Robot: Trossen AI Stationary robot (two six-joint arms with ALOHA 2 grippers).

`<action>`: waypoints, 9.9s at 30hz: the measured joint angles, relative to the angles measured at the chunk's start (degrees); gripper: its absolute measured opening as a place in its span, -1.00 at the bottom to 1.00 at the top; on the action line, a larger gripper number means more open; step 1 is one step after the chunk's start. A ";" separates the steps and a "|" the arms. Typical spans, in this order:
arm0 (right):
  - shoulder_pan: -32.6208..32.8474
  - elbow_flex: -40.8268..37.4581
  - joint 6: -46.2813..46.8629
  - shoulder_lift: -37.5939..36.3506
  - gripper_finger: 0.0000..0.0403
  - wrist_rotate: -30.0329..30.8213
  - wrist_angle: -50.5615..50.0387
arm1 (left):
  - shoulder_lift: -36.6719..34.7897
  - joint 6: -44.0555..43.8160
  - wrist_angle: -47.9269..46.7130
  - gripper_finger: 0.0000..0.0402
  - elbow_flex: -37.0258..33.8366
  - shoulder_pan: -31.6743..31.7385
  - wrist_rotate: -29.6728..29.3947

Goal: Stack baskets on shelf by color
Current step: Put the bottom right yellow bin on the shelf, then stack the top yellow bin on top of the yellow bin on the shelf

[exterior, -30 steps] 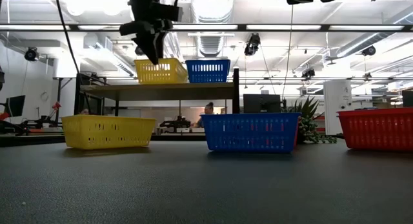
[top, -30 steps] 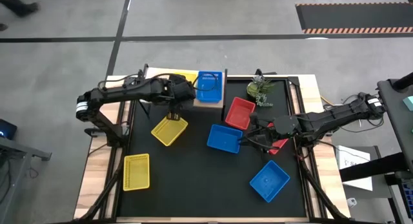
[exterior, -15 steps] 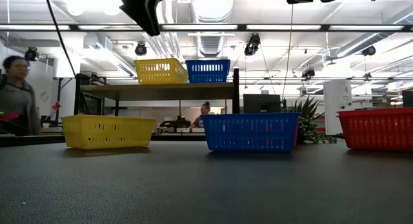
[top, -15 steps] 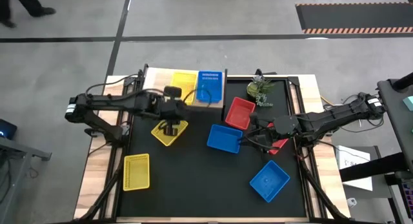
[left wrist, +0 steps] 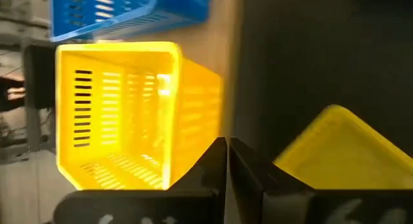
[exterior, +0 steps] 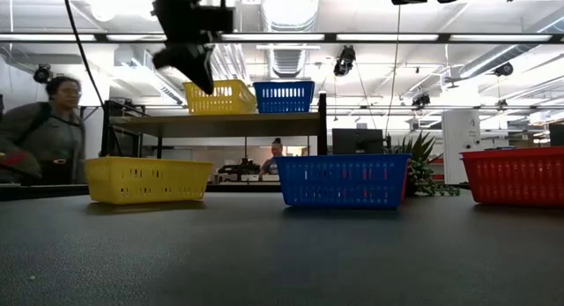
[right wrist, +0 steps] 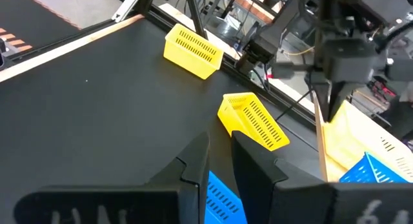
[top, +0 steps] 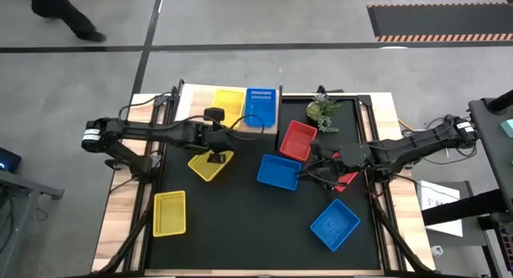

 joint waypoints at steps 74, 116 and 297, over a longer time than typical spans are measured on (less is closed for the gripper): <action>0.00 0.00 -0.14 0.00 -0.71 -0.02 -0.09 | -4.82 -18.14 -18.85 -0.65 -14.52 -17.93 32.97; 0.00 0.00 0.24 0.00 -0.71 0.00 0.01 | -3.12 -6.24 3.47 -0.30 -25.62 -17.99 18.41; -0.04 0.00 0.80 0.24 -0.71 0.00 -0.99 | 24.48 5.24 -32.79 -0.98 46.76 13.22 23.95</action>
